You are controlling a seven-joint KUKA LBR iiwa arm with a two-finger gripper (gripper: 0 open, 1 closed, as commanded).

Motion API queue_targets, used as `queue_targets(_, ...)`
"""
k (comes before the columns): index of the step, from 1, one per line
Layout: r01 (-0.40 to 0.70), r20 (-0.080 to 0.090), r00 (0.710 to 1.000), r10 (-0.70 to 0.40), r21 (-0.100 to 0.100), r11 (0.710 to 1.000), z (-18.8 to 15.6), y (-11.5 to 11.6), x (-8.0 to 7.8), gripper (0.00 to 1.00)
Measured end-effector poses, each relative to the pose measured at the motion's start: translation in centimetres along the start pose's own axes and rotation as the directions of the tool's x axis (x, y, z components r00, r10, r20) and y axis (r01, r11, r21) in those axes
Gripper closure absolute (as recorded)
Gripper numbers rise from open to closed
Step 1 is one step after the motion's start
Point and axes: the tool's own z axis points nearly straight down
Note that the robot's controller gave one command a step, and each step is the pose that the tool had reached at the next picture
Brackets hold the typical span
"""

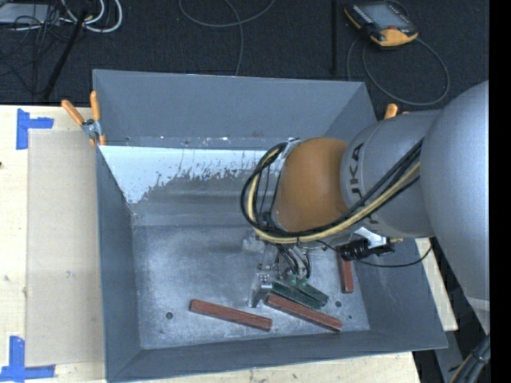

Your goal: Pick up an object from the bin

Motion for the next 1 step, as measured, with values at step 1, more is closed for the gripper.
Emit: queue_targets(1, 0.000, 0.000, 1.000, 0.000, 0.000, 1.000, 0.00, -0.01, 0.00, 0.00)
